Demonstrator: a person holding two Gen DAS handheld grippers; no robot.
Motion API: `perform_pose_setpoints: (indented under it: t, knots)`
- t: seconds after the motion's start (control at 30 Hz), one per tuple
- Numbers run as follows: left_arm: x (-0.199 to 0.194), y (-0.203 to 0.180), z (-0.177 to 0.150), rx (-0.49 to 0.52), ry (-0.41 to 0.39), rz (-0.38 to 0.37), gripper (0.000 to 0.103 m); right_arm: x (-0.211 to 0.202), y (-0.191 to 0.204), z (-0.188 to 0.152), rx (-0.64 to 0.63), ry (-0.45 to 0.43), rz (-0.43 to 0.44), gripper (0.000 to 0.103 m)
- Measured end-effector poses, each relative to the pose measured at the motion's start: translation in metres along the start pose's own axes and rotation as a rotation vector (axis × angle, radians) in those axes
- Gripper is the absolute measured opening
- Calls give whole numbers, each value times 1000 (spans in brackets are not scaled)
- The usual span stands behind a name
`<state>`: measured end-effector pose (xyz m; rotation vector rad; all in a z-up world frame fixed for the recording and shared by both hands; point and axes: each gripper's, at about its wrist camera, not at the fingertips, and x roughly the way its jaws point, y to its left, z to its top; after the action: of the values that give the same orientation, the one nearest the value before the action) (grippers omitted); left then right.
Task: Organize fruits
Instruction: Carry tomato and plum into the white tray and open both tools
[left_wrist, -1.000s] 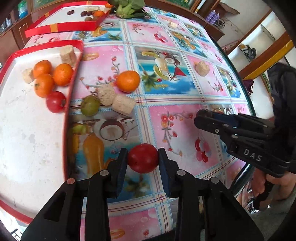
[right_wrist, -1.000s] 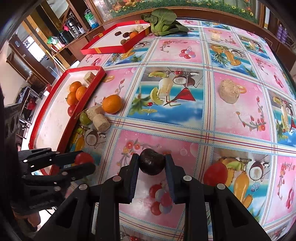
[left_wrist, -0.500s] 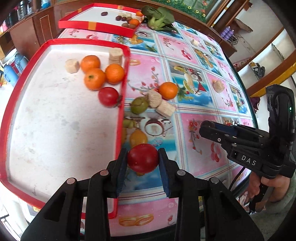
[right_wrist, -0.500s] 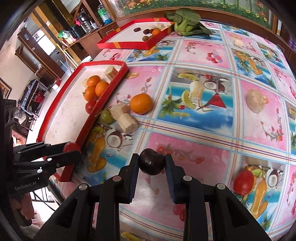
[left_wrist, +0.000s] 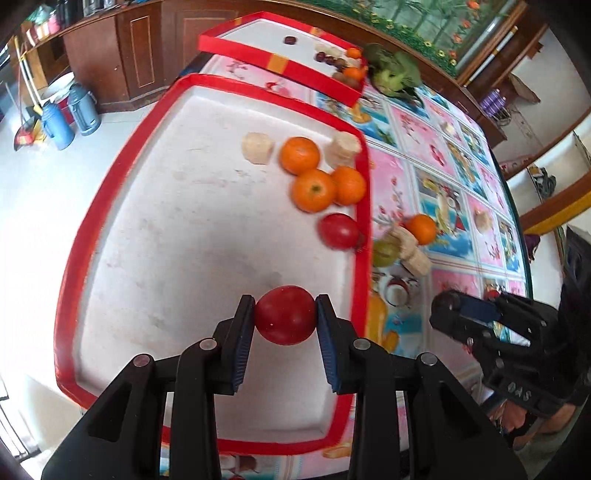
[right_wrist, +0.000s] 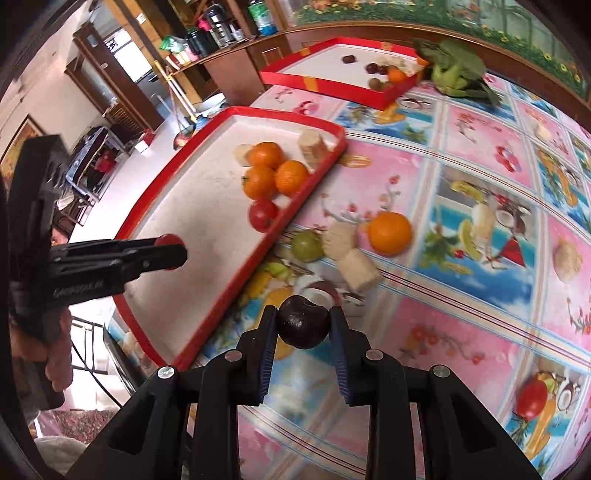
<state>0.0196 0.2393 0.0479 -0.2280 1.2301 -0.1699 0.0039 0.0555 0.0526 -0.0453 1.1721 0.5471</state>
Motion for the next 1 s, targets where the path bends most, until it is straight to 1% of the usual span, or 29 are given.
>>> perform_pose_setpoints:
  t: [0.2,0.4,0.63,0.87,1.0]
  knots:
    - [11,11,27,6,-2,28,31,19,35,15,-65,15,23,28]
    - [22,13,52,61,10,36,31,36,61,31,-97,9,41,28]
    - [36,13,74,96,22,20,31,53,70,43,-62,22,40,29]
    - [49,10,80,129,47,2,31,66,70,47,-33,45,25,30]
    - [51,8,84,145,45,1,31,73,69,49,-25,54,15,31]
